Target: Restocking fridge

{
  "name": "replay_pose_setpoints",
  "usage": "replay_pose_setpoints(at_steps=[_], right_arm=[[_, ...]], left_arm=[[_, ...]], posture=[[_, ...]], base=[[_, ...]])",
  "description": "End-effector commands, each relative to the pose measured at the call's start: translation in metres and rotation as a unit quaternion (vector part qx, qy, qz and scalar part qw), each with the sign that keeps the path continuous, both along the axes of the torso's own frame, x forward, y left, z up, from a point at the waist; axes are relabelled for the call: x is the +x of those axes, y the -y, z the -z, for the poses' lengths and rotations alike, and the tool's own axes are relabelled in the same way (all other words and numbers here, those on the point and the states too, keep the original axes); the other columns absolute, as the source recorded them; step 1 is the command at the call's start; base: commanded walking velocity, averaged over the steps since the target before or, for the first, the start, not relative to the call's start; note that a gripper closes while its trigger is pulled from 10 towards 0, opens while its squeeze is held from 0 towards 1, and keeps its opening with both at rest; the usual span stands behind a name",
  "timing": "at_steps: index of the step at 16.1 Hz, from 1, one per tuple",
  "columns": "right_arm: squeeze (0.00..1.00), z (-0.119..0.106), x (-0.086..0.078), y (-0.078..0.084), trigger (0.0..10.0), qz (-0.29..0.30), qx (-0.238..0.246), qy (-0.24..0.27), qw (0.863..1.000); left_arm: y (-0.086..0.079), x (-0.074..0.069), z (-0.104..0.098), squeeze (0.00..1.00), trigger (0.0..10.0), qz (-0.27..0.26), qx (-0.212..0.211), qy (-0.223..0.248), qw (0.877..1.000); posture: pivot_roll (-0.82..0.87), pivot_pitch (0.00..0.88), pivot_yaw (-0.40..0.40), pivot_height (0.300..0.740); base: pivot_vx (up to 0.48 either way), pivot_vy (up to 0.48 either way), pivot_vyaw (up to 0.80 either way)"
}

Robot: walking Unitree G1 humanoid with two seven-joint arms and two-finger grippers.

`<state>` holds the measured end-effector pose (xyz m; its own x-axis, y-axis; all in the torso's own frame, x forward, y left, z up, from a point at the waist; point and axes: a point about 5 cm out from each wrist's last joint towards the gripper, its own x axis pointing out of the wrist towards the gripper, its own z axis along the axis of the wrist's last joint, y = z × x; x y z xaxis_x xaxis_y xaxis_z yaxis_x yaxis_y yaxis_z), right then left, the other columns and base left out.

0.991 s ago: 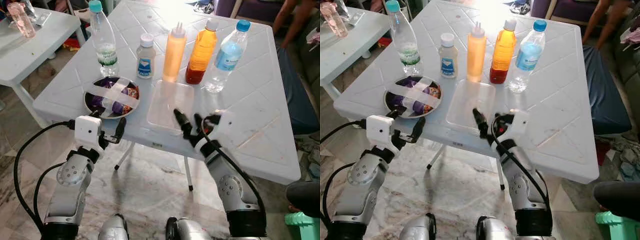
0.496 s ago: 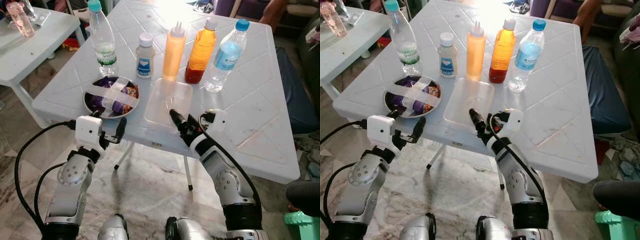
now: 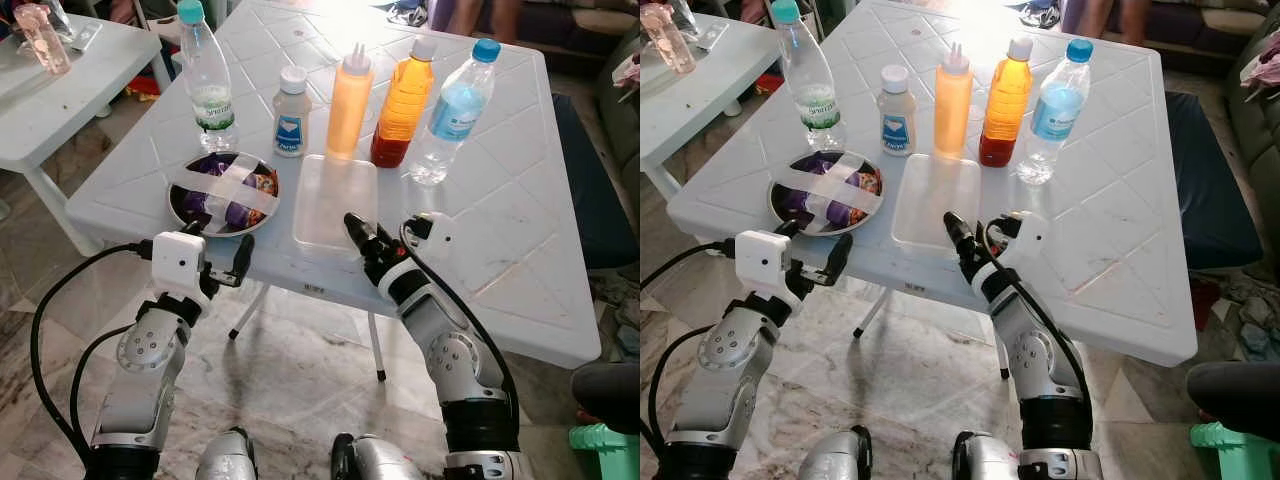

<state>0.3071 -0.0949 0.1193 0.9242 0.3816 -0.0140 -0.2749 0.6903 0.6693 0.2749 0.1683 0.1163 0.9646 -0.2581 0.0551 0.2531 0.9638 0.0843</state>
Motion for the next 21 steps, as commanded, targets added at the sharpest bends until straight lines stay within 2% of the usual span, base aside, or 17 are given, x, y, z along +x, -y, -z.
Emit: replay_pose_setpoints(at_steps=[1, 8, 13, 14, 17, 21], right_arm=[[0.00, 0.008, -0.001, 0.002, 0.0, 0.009, 0.005, -0.024, 1.000], [0.00, -0.009, 0.002, 0.008, 0.0, 0.047, 0.021, -0.006, 0.999], [0.00, -0.020, -0.001, 0.013, 0.0, 0.077, -0.016, 0.019, 0.997], [0.00, -0.021, -0.001, 0.015, 10.0, 0.080, -0.040, 0.025, 0.996], [0.00, -0.022, -0.003, 0.017, 10.0, 0.086, -0.079, 0.038, 0.992], [0.00, -0.019, -0.006, 0.016, 10.0, 0.091, -0.098, 0.042, 0.990]], left_arm=[[0.004, 0.000, 0.001, 0.00, 10.0, 0.007, 0.002, -0.003, 1.000], [0.006, 0.000, 0.002, 0.00, 10.0, 0.007, 0.002, -0.005, 1.000], [0.008, 0.001, 0.004, 0.00, 10.0, -0.002, -0.001, -0.009, 1.000], [0.008, 0.001, 0.005, 0.00, 10.0, -0.003, -0.002, -0.011, 1.000], [0.007, 0.002, 0.008, 0.00, 10.0, -0.024, -0.006, -0.023, 0.999], [0.007, 0.001, 0.012, 0.00, 10.0, -0.033, -0.007, -0.032, 0.999]], posture=[[0.11, 0.157, -0.058, 0.740], [0.11, 0.157, -0.063, 0.740], [0.10, 0.154, -0.067, 0.740], [0.09, 0.153, -0.067, 0.740], [0.09, 0.150, -0.068, 0.740], [0.10, 0.145, -0.068, 0.740]], base=[[0.000, 0.000, 0.00], [0.000, 0.000, 0.00], [0.000, 0.000, 0.00], [0.000, 0.000, 0.00], [0.000, 0.000, 0.00], [0.000, 0.000, 0.00]])
